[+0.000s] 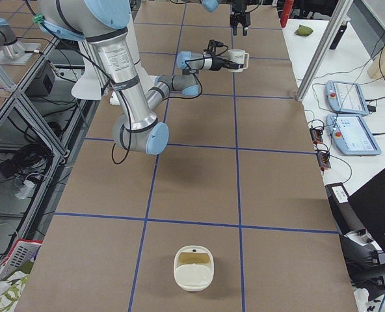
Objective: Left arm hands cup to right arm to dump lemon
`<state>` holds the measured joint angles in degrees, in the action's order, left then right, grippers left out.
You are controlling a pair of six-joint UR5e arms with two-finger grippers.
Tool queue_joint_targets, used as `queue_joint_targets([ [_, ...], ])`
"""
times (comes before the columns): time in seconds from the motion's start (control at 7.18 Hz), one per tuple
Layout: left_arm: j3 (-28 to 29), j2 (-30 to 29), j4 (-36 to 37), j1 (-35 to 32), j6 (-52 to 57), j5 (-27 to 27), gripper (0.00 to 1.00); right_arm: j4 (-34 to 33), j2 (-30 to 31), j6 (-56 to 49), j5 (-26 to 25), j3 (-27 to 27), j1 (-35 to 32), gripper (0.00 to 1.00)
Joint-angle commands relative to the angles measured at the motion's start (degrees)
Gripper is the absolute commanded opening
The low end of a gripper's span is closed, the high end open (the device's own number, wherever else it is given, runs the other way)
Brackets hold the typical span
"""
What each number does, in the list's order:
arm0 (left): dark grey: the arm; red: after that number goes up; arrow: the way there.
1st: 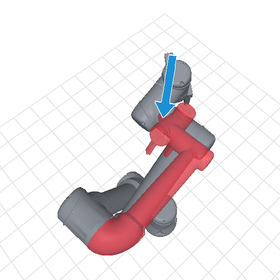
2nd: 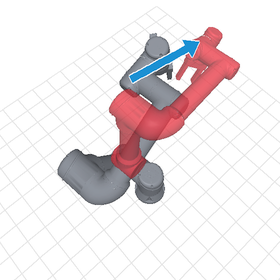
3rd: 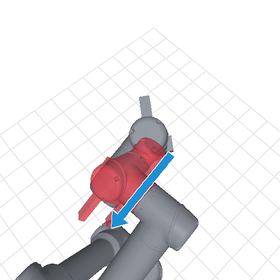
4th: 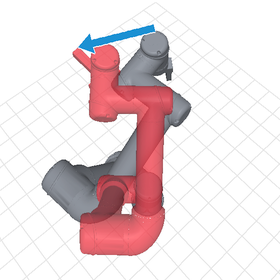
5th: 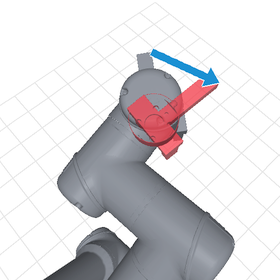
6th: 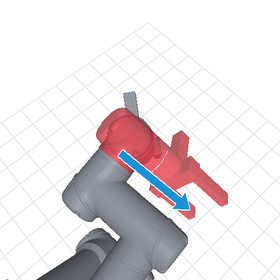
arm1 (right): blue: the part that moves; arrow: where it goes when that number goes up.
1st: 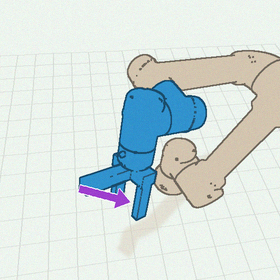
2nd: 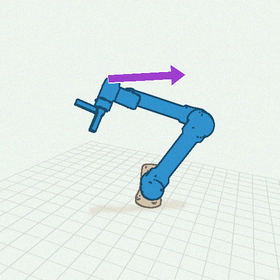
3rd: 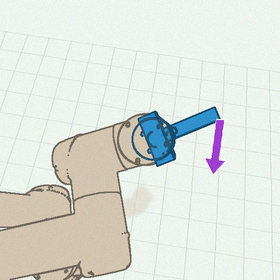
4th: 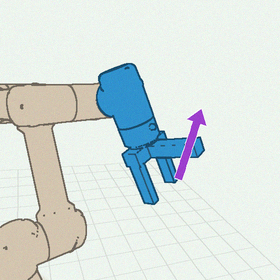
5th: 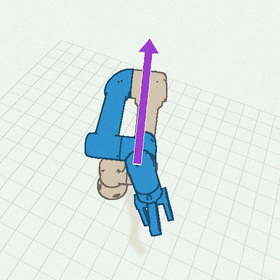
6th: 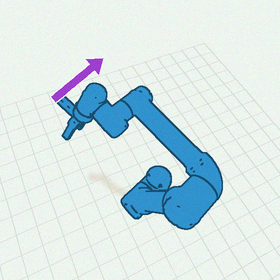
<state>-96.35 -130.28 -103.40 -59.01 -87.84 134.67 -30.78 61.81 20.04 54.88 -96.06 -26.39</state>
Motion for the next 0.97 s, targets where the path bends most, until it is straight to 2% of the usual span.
queue_joint_targets([
  [0.0,-0.15,6.15,6.34,-6.53,22.77,2.17,1.00,-0.15,3.22,7.37,0.13,-1.93,-2.51,0.15],
  [0.28,0.03,14.14,11.44,-13.20,49.39,1.04,1.00,-0.15,8.82,13.14,0.48,-6.30,-4.37,0.05],
  [0.56,0.81,21.79,12.70,-18.75,74.54,-6.76,1.00,-0.15,18.56,15.80,1.88,-14.38,-6.21,0.00],
  [0.84,2.13,26.20,12.96,-22.79,85.51,-8.20,1.00,-0.06,26.30,18.80,3.30,-20.02,-7.71,0.00],
])
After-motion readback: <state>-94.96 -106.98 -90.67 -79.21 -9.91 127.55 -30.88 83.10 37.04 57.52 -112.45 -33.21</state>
